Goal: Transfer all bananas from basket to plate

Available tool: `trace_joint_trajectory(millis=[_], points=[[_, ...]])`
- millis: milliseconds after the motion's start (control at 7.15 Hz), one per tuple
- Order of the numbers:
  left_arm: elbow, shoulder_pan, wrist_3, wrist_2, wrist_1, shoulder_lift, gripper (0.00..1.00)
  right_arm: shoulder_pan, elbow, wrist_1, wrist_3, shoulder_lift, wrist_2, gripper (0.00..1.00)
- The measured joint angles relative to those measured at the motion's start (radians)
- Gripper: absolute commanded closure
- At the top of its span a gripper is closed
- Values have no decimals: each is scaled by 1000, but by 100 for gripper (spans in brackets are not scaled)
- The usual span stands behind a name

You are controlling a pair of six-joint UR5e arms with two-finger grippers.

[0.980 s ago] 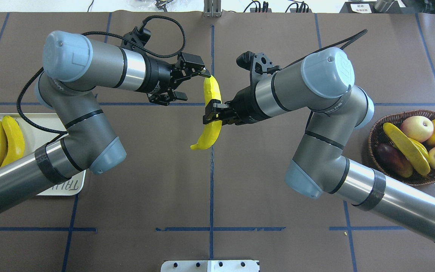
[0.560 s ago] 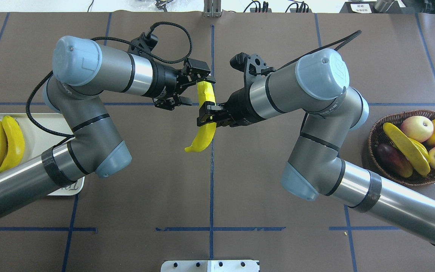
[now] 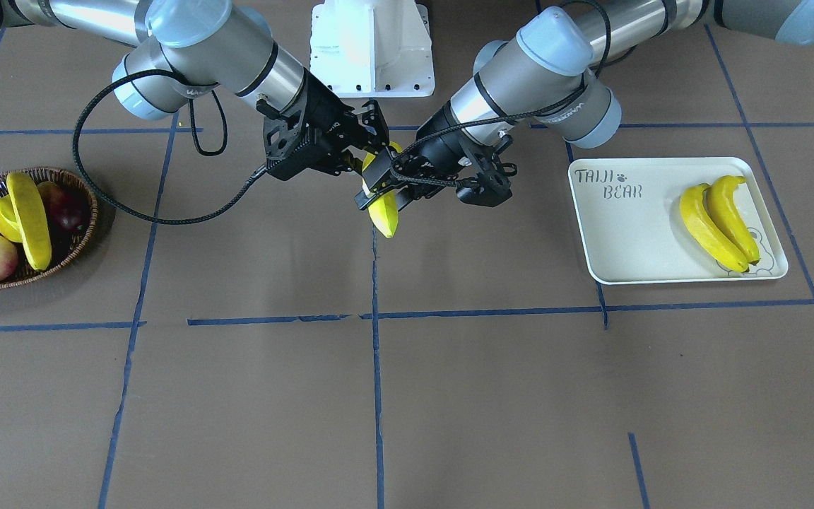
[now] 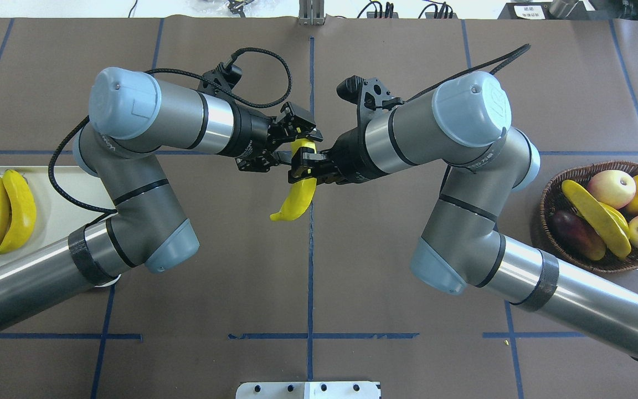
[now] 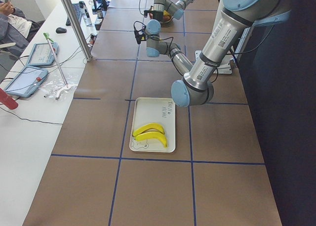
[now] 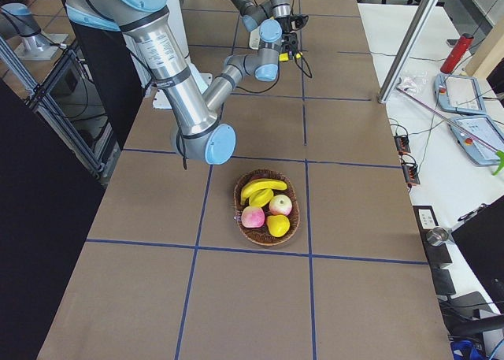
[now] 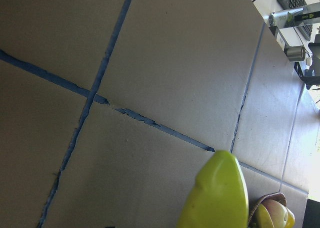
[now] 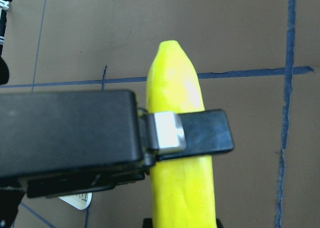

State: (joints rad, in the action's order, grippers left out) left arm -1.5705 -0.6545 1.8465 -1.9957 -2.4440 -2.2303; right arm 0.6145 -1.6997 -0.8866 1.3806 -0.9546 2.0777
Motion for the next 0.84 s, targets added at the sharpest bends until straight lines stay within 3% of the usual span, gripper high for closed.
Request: trace_joint_trajectory(millis=[560, 840], points=[[-6, 0, 1, 0, -1, 0, 35, -11, 3, 0, 0, 0, -1, 96], [-6, 0, 1, 0, -1, 0, 55, -13, 3, 0, 0, 0, -1, 95]])
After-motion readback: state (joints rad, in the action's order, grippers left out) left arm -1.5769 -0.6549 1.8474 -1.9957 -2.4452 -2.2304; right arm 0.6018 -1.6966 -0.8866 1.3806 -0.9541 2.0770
